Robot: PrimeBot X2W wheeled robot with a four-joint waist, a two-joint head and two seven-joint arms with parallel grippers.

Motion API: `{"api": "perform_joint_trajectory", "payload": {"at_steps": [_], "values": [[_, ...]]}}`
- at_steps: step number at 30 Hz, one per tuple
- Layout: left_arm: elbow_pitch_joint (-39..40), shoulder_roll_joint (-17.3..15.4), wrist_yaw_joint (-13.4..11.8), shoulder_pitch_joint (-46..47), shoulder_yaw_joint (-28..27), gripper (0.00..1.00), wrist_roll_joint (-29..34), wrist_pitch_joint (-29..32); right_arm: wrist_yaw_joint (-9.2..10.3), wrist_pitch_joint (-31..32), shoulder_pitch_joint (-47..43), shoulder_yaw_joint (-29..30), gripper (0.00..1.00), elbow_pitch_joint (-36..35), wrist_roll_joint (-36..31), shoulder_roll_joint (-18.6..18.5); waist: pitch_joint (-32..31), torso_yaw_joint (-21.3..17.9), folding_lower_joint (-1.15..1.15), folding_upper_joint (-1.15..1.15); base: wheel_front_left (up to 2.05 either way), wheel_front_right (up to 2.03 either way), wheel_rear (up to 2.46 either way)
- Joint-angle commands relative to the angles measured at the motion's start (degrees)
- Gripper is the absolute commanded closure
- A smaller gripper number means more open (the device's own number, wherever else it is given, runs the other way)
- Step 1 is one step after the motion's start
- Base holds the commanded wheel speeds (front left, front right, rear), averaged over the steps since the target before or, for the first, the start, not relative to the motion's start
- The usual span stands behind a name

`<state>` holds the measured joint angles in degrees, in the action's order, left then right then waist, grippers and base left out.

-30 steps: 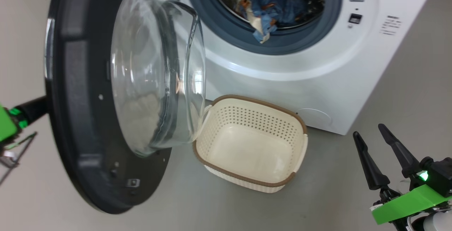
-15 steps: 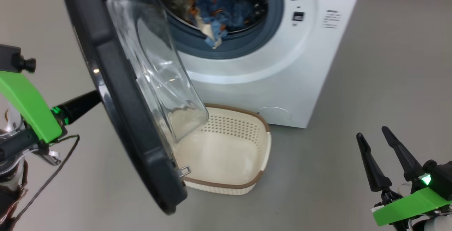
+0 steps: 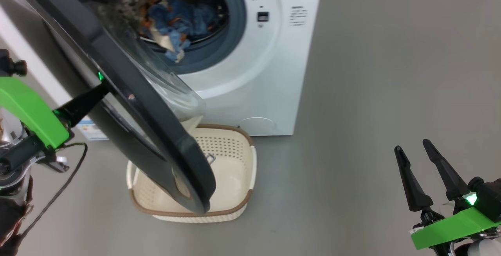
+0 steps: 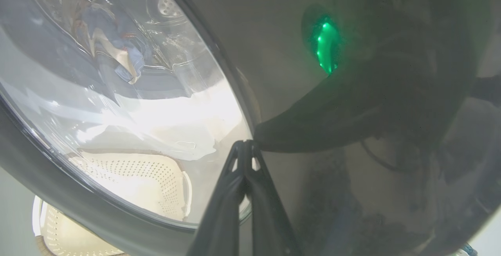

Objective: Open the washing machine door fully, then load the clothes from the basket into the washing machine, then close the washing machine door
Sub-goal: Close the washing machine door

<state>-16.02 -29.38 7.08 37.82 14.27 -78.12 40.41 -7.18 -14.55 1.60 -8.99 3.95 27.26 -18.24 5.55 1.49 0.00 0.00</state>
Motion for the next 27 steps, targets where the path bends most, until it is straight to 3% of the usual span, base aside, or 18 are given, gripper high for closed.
{"api": "perform_joint_trajectory", "payload": {"at_steps": [1,12,27], "values": [[1.3,-1.6,0.4,4.1,-1.9,1.00,0.6,-1.1,-0.31,-0.4,0.4,-0.6,0.00,-1.5,-0.5,-0.9,0.5,-3.2,0.00,0.00,0.00,0.00,0.00],[-1.9,-2.5,0.4,5.2,-0.8,1.00,-0.1,-4.2,-0.31,-0.4,0.5,-0.1,0.00,-1.4,-0.6,-0.2,0.5,-5.9,0.00,0.00,0.00,0.00,0.00],[-0.6,-4.2,0.4,-1.0,0.9,1.00,-1.5,-8.9,-0.31,-0.4,0.6,0.1,0.00,-1.4,-0.7,0.0,-0.1,-3.0,0.00,0.00,0.00,0.00,0.00]]}}
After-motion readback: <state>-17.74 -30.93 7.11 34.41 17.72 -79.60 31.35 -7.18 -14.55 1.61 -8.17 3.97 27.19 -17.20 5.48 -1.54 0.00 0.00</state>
